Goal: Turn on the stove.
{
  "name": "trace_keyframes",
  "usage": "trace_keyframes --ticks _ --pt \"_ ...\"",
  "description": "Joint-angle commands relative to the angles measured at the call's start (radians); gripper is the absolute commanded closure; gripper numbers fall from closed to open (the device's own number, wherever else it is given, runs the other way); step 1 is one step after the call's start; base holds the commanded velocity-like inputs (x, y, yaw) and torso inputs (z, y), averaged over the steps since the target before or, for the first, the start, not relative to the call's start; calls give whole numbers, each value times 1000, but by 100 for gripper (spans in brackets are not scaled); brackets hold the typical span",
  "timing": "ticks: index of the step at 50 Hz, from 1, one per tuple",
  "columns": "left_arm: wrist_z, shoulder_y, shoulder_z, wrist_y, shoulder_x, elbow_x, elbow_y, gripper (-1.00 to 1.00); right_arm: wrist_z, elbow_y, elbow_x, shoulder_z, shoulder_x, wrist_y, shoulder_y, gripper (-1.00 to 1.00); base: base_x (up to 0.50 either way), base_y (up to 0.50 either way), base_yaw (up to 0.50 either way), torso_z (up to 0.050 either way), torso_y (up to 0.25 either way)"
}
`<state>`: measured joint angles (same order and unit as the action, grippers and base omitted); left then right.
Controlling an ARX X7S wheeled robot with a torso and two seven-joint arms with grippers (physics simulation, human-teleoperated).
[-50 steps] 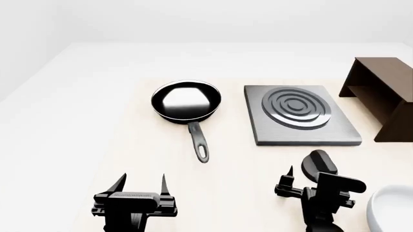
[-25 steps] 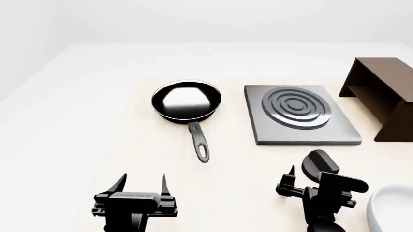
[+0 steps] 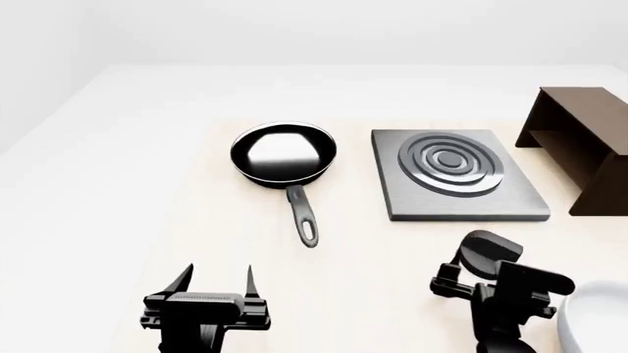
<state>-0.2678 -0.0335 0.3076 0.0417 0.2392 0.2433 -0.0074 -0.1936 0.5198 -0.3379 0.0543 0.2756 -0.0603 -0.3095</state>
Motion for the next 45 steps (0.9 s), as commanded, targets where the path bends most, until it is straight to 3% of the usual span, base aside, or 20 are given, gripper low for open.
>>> trace_keyframes --ticks 1,45 --pt "-4 0 5 3 4 4 0 -100 -1 -1 9 15 -3 2 -17 -100 0 0 0 0 0" --pt "-18 -7 27 9 14 8 -6 -100 40 188 -4 6 1 -44 -142 -100 0 0 0 0 0"
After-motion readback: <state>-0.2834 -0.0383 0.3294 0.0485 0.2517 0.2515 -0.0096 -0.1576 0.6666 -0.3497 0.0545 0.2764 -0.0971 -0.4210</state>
